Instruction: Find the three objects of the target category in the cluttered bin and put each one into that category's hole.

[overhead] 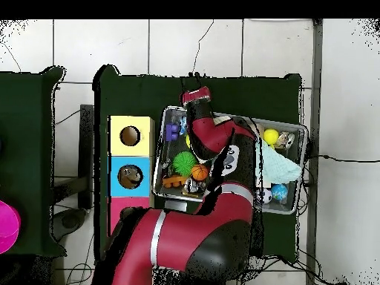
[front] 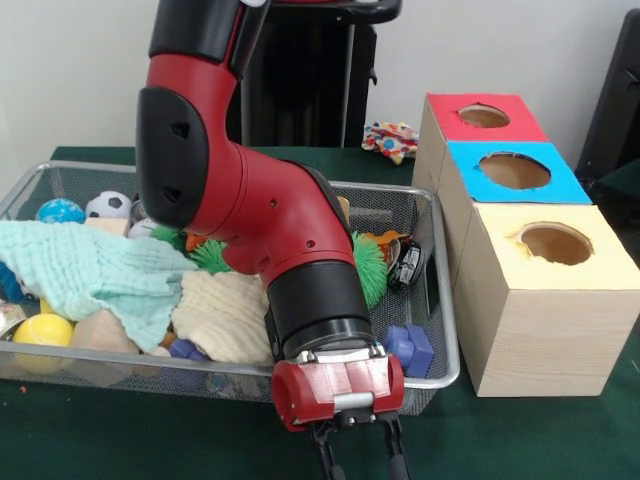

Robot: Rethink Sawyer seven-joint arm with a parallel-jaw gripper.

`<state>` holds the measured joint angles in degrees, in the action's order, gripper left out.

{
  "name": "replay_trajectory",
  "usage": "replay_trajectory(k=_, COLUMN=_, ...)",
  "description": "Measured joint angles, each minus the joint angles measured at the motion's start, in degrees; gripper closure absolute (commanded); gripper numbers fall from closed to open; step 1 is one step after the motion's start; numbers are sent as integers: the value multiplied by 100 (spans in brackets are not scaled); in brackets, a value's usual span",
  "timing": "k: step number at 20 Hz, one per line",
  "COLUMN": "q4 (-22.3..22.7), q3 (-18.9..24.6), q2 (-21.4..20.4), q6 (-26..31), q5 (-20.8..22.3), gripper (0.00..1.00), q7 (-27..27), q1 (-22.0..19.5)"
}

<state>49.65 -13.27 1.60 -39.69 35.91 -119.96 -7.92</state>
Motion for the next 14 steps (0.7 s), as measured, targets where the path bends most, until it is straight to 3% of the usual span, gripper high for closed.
replay_trajectory(k=10, q4=72, q3=-4, q2=37, q6=-81, q5=-330, gripper=0, q7=2, q1=-5)
replay_trajectory(k=14, q4=48, q3=-7, q2=120, q6=-572, q5=-314, gripper=0, q7=4, q1=-55)
